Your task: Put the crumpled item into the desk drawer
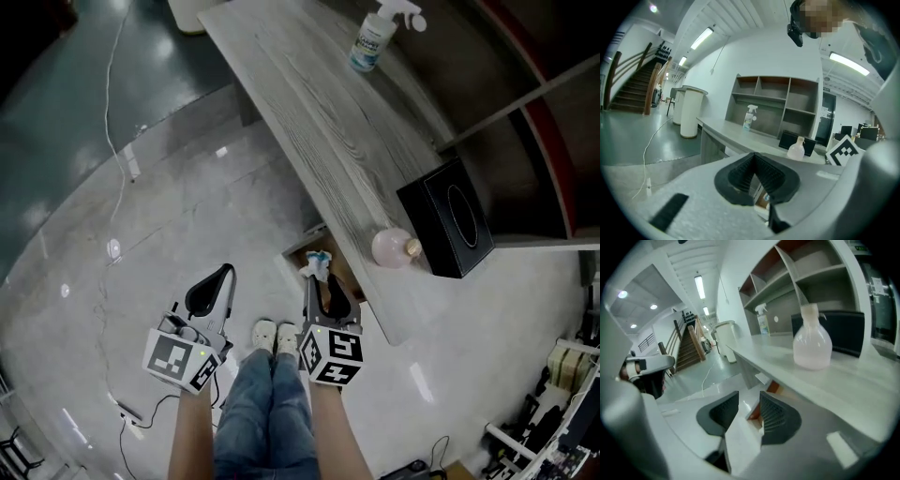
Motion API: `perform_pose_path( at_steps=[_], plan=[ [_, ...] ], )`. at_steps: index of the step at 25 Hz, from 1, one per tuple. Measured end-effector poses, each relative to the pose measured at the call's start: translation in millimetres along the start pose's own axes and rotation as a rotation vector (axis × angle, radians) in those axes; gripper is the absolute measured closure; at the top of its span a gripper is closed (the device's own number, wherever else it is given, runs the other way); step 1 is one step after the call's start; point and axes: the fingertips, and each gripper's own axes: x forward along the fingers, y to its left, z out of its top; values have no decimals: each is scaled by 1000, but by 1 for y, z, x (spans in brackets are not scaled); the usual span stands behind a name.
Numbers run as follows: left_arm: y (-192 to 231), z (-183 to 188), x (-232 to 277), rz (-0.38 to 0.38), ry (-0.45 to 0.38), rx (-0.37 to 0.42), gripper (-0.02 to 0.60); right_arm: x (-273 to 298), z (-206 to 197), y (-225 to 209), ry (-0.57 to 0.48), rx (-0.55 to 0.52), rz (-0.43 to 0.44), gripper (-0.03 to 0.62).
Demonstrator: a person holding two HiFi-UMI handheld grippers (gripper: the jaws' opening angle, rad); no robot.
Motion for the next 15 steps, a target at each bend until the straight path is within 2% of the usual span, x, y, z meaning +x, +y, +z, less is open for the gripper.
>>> perform_pose_path(
  at_steps=[4,8,12,15],
  plan=[
    [-15,76,4,-13,-101,69,578,-38,98,26,-213,-61,74,513],
    [-44,163,1,-18,-216,147,578,-91,196,24,-403,-102,81,570],
    [-77,237,-17,-27,-308,207,578,-158,273,14,-543,-148,62,585],
    [-97,286,-34,-37,-371,251,578,-205,317,7,-635,-162,45,585]
  ],
)
